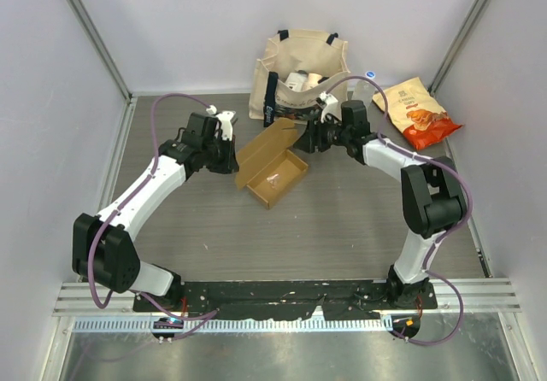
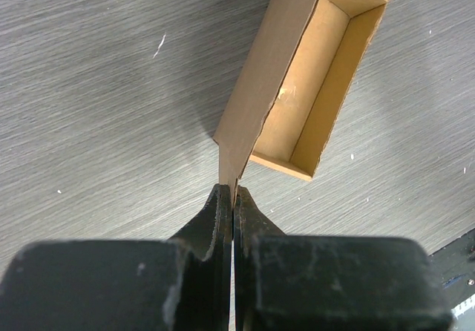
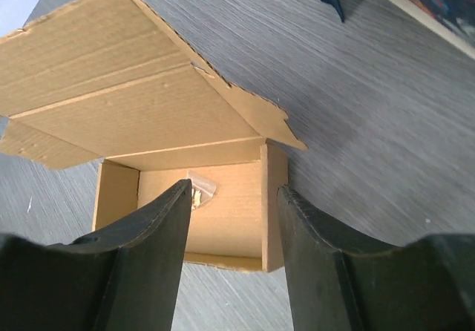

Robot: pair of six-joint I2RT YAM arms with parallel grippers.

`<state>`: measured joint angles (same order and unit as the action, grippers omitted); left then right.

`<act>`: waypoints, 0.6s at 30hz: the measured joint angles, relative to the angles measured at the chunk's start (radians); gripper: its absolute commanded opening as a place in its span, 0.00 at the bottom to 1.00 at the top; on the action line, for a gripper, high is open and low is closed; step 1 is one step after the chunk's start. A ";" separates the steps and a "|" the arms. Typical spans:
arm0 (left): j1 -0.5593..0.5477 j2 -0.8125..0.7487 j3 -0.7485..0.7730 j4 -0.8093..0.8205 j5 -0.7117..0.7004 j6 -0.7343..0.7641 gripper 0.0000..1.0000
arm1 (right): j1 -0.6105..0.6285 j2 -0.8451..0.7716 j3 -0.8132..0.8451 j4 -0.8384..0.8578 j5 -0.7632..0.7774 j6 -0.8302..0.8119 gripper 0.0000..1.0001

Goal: Fold the paper box

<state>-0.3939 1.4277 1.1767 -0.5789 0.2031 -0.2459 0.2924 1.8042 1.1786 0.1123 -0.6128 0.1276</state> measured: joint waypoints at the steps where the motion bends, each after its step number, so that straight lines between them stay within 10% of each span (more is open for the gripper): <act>1: 0.000 0.000 0.000 0.000 0.001 0.000 0.00 | 0.000 0.008 0.004 0.008 -0.015 -0.007 0.57; 18: 0.000 0.000 0.000 -0.001 0.037 0.021 0.00 | -0.054 0.204 0.058 0.327 -0.203 0.059 0.74</act>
<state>-0.3939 1.4277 1.1767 -0.5800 0.2398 -0.2245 0.2386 2.0079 1.2362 0.4397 -0.8162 0.1867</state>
